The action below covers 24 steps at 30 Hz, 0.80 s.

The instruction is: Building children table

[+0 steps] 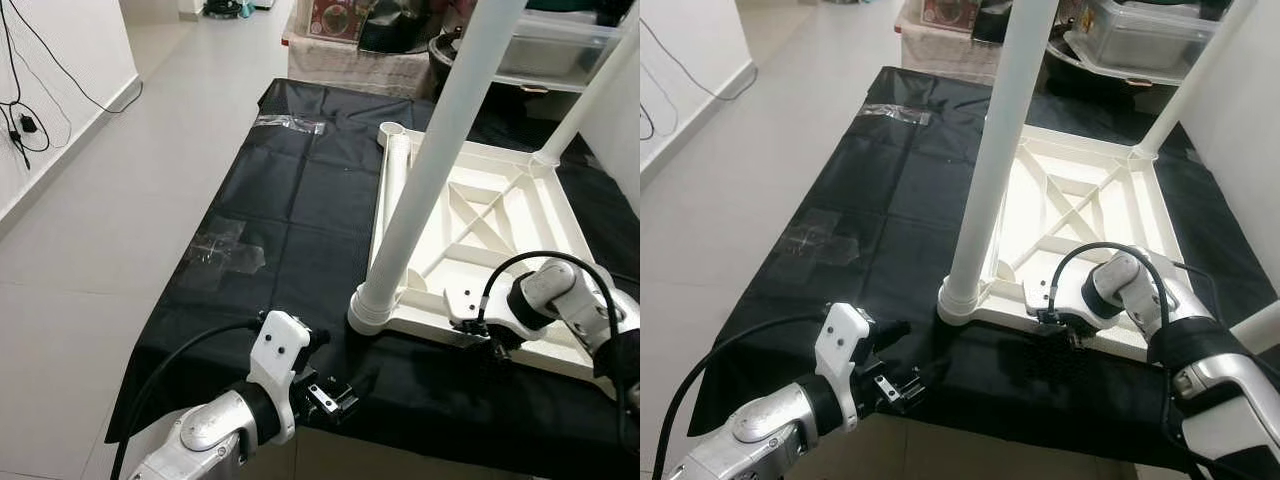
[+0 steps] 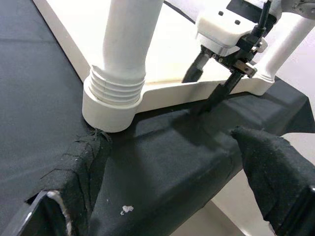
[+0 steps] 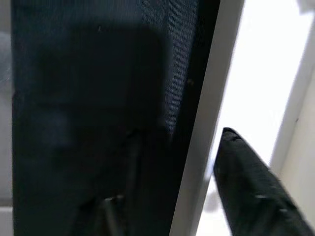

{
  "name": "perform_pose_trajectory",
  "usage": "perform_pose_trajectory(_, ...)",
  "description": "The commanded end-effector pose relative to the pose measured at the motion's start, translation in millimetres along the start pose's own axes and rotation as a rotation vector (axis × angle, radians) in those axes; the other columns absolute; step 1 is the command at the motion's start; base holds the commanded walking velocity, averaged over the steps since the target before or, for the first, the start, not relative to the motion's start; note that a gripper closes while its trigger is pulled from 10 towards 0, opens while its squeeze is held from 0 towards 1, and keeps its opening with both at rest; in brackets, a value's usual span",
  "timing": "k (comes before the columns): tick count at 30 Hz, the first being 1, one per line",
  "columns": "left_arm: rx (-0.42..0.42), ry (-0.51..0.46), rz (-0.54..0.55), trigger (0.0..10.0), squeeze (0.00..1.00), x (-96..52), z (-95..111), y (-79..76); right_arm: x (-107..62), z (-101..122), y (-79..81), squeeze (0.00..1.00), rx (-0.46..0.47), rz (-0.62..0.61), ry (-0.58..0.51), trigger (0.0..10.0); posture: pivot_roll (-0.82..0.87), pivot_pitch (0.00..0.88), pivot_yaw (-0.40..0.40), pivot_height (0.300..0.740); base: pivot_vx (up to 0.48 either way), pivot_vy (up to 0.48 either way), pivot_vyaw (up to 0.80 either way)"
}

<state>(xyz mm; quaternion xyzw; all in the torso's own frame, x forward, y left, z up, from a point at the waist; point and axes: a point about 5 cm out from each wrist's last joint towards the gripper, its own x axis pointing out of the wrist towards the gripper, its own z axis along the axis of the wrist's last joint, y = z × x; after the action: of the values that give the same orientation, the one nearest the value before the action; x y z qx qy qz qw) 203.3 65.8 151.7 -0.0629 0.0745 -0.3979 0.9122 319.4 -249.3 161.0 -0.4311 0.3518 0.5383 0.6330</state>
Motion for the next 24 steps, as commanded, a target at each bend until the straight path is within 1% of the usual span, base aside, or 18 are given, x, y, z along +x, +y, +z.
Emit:
perform_pose_trajectory(1, -0.019, 0.015, -0.007, 10.0, 0.00, 0.7, -4, 0.0, 5.0, -5, 5.6, 0.09, 0.034, 0.020, -0.015, 10.0, 0.09, 0.126, -0.123, 0.740, 0.000, 0.000, 0.00)
perform_pose_trajectory(2, -0.019, 0.015, -0.007, 10.0, 0.00, 0.7, -4, 0.0, 5.0, -5, 5.6, 0.09, 0.034, 0.020, -0.015, 10.0, 0.09, 0.126, -0.123, 0.740, 0.000, 0.000, 0.00)
perform_pose_trajectory(3, -0.019, 0.016, -0.006, 10.0, 0.00, 1.5, -4, 1.0, 0.4, -5, 4.0, 0.00, 0.048, 0.003, -0.032, 10.0, 0.09, 0.121, -0.121, 0.740, 0.000, 0.000, 0.00)
perform_pose_trajectory(4, -0.018, 0.016, -0.005, 10.0, 0.00, 2.5, -5, 2.5, -6.9, -5, 2.3, 0.00, 0.065, -0.018, -0.055, 10.0, 0.09, 0.113, -0.118, 0.740, 0.000, 0.000, 0.00)
perform_pose_trajectory(5, -0.018, 0.016, -0.005, 10.0, 0.00, 2.5, -5, 2.5, -6.9, -5, 2.3, 0.00, 0.065, -0.018, -0.055, 10.0, 0.09, 0.113, -0.118, 0.740, 0.000, 0.000, 0.00)
perform_pose_trajectory(6, -0.017, 0.017, -0.006, 10.0, 0.00, 3.0, -5, 3.2, -15.6, -6, 0.9, 0.00, 0.085, -0.040, -0.086, 10.0, 0.09, 0.113, -0.118, 0.740, 0.000, 0.000, 0.00)
perform_pose_trajectory(8, -0.017, 0.017, -0.006, 10.0, 0.00, 3.0, -5, 3.2, -15.6, -6, 0.9, 0.00, 0.085, -0.040, -0.086, 10.0, 0.09, 0.113, -0.118, 0.740, 0.000, 0.000, 0.00)
perform_pose_trajectory(11, -0.012, 0.015, -0.008, 10.0, 0.00, 6.4, -6, 8.0, -45.7, -7, -4.1, 0.00, 0.197, -0.120, -0.247, 10.0, 0.09, 0.085, -0.102, 0.740, 0.000, 0.000, 0.00)
perform_pose_trajectory(12, -0.012, 0.015, -0.008, 10.0, 0.00, 6.4, -6, 8.0, -45.7, -7, -4.1, 0.00, 0.197, -0.120, -0.247, 10.0, 0.09, 0.085, -0.102, 0.740, 0.000, 0.000, 0.00)
perform_pose_trajectory(13, -0.010, 0.014, -0.008, 10.0, 0.00, 7.8, -6, 9.5, -51.9, -9, -3.8, 0.00, 0.235, -0.135, -0.305, 10.0, 0.09, 0.080, -0.099, 0.740, 0.000, 0.000, 0.00)
perform_pose_trajectory(14, -0.010, 0.014, -0.008, 10.0, 0.00, 7.8, -6, 9.5, -51.9, -9, -3.8, 0.00, 0.235, -0.135, -0.305, 10.0, 0.09, 0.080, -0.099, 0.740, 0.000, 0.000, 0.00)
perform_pose_trajectory(15, -0.007, 0.014, -0.010, 10.0, 0.00, 9.2, -6, 10.7, -55.7, -10, -2.9, 0.00, 0.270, -0.147, -0.369, 10.0, 0.09, 0.070, -0.097, 0.740, 0.000, 0.000, 0.00)
perform_pose_trajectory(16, -0.007, 0.014, -0.010, 10.0, 0.00, 9.2, -6, 10.7, -55.7, -10, -2.9, 0.00, 0.270, -0.147, -0.369, 10.0, 0.09, 0.070, -0.097, 0.740, 0.000, 0.000, 0.00)
perform_pose_trajectory(19, 0.009, 0.013, -0.018, 10.0, 0.00, 14.2, -7, 13.7, -60.2, -10, 2.3, 0.00, 0.365, -0.175, -0.593, 10.0, 0.10, 0.041, -0.094, 0.740, 0.000, 0.000, 0.00)
perform_pose_trajectory(20, 0.009, 0.013, -0.018, 10.0, 0.00, 14.2, -7, 13.7, -60.2, -10, 2.3, 0.00, 0.365, -0.175, -0.593, 10.0, 0.10, 0.041, -0.094, 0.740, 0.000, 0.000, 0.00)
perform_pose_trajectory(21, 0.012, 0.012, -0.020, 10.0, 0.00, 15.2, -7, 14.1, -60.3, -10, 4.3, 0.00, 0.384, -0.173, -0.641, 10.0, 0.10, 0.041, -0.094, 0.740, 0.000, 0.000, 0.00)
perform_pose_trajectory(23, 0.015, 0.010, -0.023, 10.0, 0.00, 16.0, -7, 14.4, -60.5, -9, 6.5, 0.00, 0.399, -0.169, -0.676, 10.0, 0.10, 0.041, -0.094, 0.740, 0.000, 0.000, 0.00)
perform_pose_trajectory(24, 0.020, 0.008, -0.024, 10.0, 0.00, 16.7, -7, 14.9, -58.6, -8, 8.3, 0.00, 0.411, -0.181, -0.726, 10.0, 0.10, 0.022, -0.091, 0.740, 0.000, 0.000, 0.00)
